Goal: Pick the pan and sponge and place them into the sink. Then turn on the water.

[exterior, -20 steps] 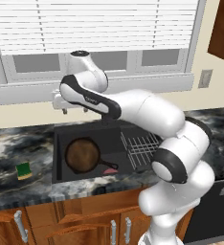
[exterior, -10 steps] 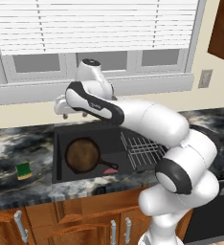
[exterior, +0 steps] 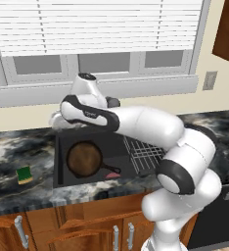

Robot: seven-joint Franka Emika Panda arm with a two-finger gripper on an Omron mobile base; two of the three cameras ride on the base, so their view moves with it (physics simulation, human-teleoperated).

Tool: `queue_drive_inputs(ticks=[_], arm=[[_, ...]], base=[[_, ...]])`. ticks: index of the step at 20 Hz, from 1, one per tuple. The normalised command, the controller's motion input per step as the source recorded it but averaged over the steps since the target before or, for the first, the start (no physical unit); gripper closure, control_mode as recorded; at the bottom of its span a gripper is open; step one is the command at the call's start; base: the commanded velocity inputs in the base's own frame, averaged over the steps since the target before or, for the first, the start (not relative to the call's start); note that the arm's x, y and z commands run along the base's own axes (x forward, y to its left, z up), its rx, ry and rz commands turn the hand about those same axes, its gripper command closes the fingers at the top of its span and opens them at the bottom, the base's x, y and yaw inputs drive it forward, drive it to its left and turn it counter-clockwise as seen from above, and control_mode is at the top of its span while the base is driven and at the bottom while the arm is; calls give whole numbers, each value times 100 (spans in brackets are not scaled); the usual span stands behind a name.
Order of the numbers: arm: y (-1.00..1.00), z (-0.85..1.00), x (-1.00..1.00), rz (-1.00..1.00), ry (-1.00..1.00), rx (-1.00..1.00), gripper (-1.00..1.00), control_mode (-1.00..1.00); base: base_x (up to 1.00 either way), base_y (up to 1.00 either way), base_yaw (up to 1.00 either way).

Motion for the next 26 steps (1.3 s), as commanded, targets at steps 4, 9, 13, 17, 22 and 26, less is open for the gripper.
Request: queue_drive_inputs(ticks=[4, 9, 13, 17, 22, 26], arm=[[66, -37, 0, 7, 5, -6, -100, -100], [63, -32, 0, 3, 4, -9, -100, -100], [53, -36, 0, 0, 3, -8, -100, -100], [52, -37, 0, 0, 2, -8, -100, -100], [41, -38, 0, 0, 0, -7, -100, -100], [31, -38, 0, -2, 0, -4, -100, -100]], base=[[0, 0, 0], [0, 0, 0], [0, 0, 0], [0, 0, 0], [0, 0, 0], [0, 0, 0]])
